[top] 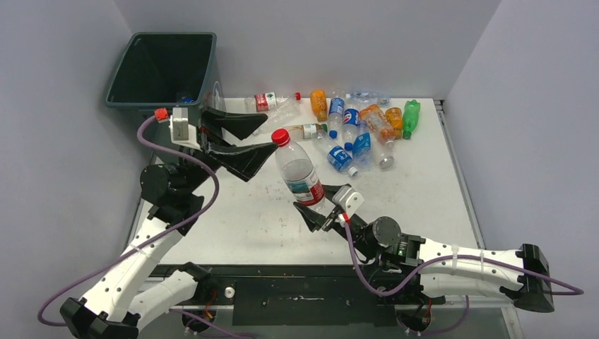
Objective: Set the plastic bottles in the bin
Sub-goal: Pick up the plastic bottle from the corner of the board.
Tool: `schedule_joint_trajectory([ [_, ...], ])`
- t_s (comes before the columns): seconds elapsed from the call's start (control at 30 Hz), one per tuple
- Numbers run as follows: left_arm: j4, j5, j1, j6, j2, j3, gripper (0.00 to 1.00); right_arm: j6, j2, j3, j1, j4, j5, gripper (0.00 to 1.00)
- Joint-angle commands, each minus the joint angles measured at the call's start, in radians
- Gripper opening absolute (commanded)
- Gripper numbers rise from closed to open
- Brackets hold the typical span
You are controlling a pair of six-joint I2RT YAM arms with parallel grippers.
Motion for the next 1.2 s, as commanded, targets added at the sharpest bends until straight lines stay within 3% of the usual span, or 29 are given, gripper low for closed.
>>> schedule_joint_trajectory([
  [0.0,-0.041,0.099,0.003,-0.093,0.056,0.108,0.96,-0.022,0.008,-0.011,0.017,0.023,0.025,0.12],
  [0.3,0.057,0.118,0.004,-0.094,0.063,0.042,0.99,-0.012,0.044,0.004,0.024,0.024,0.028,0.11],
  [0.6,0.127,0.124,0.005,-0.132,0.058,-0.01,0.52,-0.009,0.072,0.024,0.028,-0.003,0.034,0.1],
  [0.7,0.21,0.121,0.005,-0.172,0.059,-0.055,0.47,-0.007,0.082,0.028,0.03,-0.02,0.036,0.1],
  [0.8,0.269,0.121,0.005,-0.178,0.053,-0.089,0.23,0.0,0.09,0.027,0.031,-0.031,0.038,0.11],
  [0.83,0.278,0.117,0.005,-0.173,0.049,-0.099,0.04,0.008,0.091,0.029,0.032,-0.037,0.04,0.15],
  [0.87,0.276,0.104,0.005,-0.167,0.043,-0.11,0.0,0.016,0.093,0.03,0.032,-0.045,0.044,0.21],
  [0.9,0.267,0.091,0.005,-0.155,0.035,-0.118,0.0,0.026,0.095,0.032,0.033,-0.052,0.05,0.33],
  [0.97,0.256,0.067,0.005,-0.131,0.02,-0.135,0.0,0.05,0.094,0.041,0.033,-0.068,0.048,0.69],
  [1.03,0.244,0.034,0.005,-0.104,0.005,-0.148,0.0,0.084,0.092,0.059,0.035,-0.107,0.042,0.95],
  [1.17,0.203,-0.046,0.005,-0.029,-0.033,-0.178,0.0,0.158,0.086,0.119,0.036,-0.214,-0.005,0.9],
])
